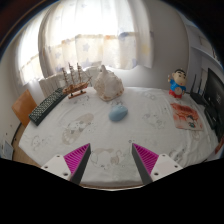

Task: Arrange mouse

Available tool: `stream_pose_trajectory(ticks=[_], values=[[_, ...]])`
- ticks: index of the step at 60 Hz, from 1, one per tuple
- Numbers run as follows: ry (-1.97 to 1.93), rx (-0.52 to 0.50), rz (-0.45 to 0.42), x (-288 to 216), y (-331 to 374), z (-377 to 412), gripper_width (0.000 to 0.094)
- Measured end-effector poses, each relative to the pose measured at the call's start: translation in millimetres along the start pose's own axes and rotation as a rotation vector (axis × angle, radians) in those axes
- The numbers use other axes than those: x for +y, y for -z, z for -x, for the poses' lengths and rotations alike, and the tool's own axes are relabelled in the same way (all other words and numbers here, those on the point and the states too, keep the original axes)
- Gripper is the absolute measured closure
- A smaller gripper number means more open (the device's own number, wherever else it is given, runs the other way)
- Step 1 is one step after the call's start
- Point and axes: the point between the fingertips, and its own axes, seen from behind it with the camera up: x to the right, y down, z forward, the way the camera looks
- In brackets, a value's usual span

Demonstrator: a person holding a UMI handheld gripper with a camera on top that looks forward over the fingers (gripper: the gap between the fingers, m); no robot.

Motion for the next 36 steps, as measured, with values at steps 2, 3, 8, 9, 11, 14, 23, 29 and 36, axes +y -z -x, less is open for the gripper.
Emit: stream_pose_trajectory(ticks=[2,3,8,9,11,14,23,29,36], values=[[-0.004,-0.003,-0.017,-6,-10,4,0.0081],[-0.005,-0.003,-0.025,-8,-15,5,0.0081],[-0.012,0.013,-0.056,-16,-43,7,0.0082],[-0.015,0.016,-0.061,-18,-49,7,0.0081],[-0.02,0.025,-0.072,-21,-62,7,0.0084],[-0.026,0.037,-0.085,-24,-80,5,0.0081],[-0.008,0.079,-0.152,-43,-125,-2,0.0078],[0.003,0.076,-0.164,-51,-150,-1,0.0077],[0.011,0.09,-0.167,-59,-175,-4,0.0077]])
